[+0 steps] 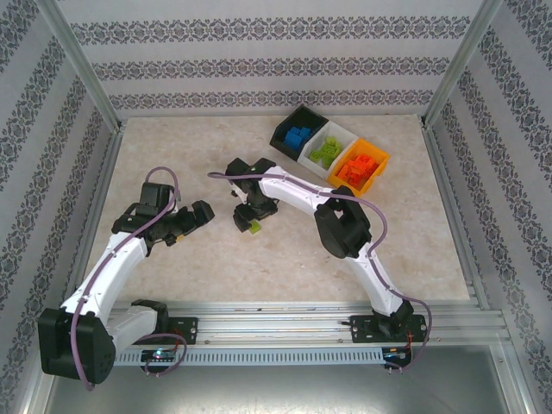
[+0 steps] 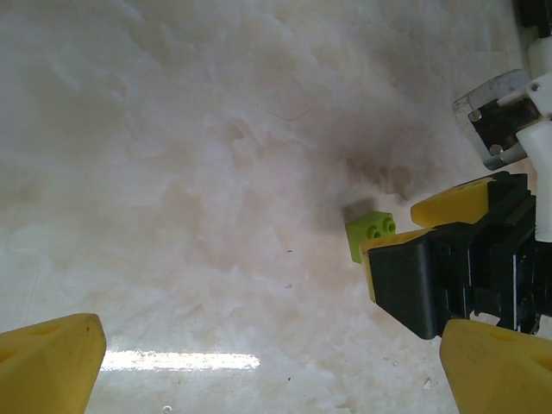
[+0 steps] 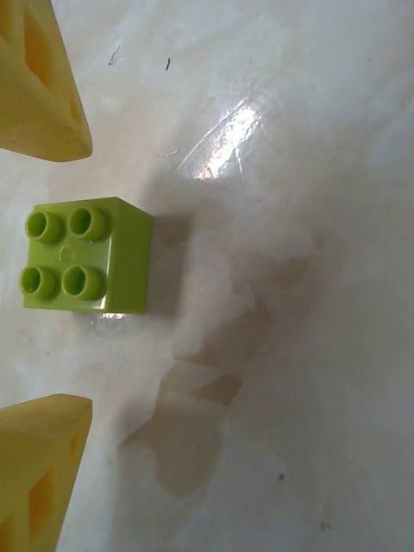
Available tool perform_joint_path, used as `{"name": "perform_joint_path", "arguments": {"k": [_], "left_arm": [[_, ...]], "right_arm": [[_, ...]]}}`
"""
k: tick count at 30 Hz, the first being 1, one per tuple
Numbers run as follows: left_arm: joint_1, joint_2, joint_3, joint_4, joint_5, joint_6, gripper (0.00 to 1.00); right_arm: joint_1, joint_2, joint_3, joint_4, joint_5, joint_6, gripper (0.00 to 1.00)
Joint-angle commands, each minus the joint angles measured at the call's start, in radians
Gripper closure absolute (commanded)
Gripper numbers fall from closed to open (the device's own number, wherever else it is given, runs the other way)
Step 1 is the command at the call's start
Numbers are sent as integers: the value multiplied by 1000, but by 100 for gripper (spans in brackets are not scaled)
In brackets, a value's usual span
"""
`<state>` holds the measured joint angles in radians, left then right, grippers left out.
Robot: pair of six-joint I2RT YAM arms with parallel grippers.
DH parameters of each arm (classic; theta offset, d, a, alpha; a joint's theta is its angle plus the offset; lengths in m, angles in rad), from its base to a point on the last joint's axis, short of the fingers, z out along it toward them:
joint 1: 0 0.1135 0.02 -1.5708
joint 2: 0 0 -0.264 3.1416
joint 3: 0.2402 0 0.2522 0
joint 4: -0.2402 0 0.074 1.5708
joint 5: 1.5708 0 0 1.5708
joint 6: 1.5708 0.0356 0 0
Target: Sort the legos into containers by color
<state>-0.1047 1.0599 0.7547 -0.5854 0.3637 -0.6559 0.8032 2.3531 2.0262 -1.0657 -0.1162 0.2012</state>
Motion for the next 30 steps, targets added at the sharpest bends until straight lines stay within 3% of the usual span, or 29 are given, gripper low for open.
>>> {"name": "perform_joint_path", "arguments": {"k": [1, 16, 30], "left_arm": [[-1, -23, -7, -41, -17, 2, 0], [1, -32, -19, -36, -14, -2, 0], [2, -32, -22, -25, -11, -1, 0]], "right_arm": [[10, 31, 38, -38, 21, -20, 29], [10, 88, 70, -80, 113, 7, 36], [8, 84, 77, -84, 118, 10, 61]]}}
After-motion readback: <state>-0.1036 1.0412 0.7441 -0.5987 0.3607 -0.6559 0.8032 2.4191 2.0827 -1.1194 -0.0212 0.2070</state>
